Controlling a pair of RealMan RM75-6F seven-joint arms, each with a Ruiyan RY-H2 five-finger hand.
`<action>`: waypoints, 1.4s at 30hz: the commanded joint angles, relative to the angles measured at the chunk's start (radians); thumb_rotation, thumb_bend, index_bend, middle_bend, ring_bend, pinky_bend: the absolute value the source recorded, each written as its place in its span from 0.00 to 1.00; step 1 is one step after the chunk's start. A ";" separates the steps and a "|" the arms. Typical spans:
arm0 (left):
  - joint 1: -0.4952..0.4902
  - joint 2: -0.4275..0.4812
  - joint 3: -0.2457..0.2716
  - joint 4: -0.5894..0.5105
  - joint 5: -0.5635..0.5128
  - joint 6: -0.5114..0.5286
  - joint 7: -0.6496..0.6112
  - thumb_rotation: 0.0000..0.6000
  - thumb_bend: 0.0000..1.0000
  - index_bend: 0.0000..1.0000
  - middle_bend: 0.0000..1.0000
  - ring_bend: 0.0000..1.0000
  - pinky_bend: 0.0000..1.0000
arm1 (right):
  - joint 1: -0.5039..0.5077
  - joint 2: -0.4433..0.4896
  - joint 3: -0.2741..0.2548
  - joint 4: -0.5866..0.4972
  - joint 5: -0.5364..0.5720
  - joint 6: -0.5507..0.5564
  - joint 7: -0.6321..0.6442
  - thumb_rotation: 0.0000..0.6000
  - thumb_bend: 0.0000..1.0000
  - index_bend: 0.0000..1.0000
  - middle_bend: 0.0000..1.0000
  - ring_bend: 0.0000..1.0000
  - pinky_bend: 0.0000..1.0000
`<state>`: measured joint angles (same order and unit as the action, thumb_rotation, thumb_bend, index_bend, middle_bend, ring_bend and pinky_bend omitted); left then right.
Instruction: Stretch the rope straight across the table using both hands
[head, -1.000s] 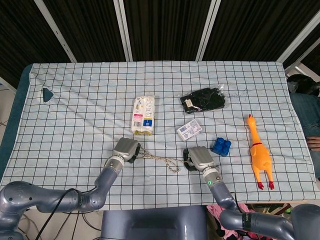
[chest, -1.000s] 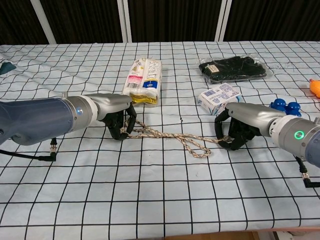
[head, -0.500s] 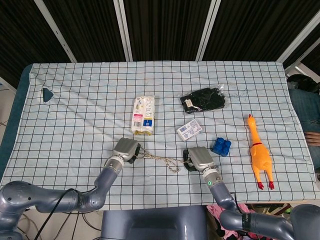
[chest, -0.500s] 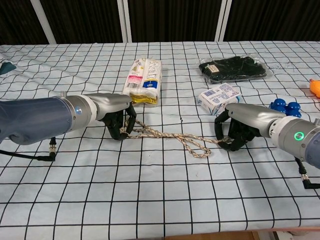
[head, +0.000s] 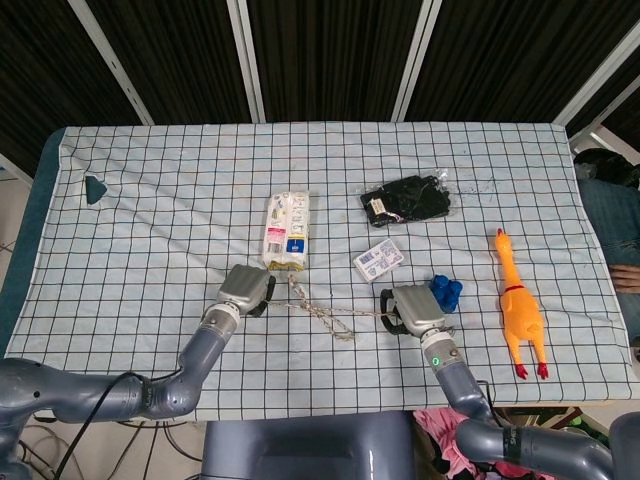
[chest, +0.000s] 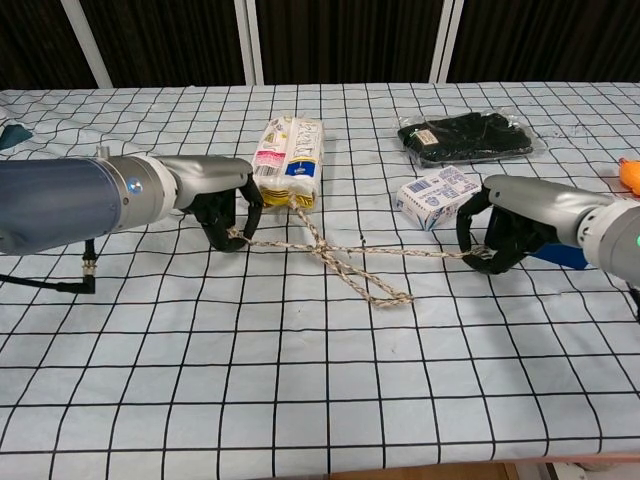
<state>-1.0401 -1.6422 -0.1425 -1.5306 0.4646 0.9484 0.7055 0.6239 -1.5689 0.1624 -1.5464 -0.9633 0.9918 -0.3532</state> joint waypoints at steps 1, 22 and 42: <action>0.005 0.044 -0.006 -0.039 0.022 0.033 0.005 1.00 0.47 0.67 1.00 0.96 1.00 | -0.013 0.055 0.007 -0.047 -0.010 0.024 -0.003 1.00 0.46 0.63 1.00 1.00 1.00; 0.071 0.315 -0.049 -0.143 0.035 0.053 -0.087 1.00 0.47 0.67 1.00 0.96 1.00 | -0.056 0.274 0.026 -0.083 0.024 0.036 0.034 1.00 0.46 0.63 1.00 1.00 1.00; 0.159 0.404 -0.018 -0.019 0.085 -0.041 -0.240 1.00 0.47 0.67 1.00 0.96 1.00 | -0.068 0.323 0.025 0.091 0.087 -0.037 0.096 1.00 0.46 0.63 1.00 1.00 1.00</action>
<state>-0.8841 -1.2376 -0.1630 -1.5557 0.5461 0.9124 0.4705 0.5567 -1.2435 0.1870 -1.4617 -0.8827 0.9590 -0.2584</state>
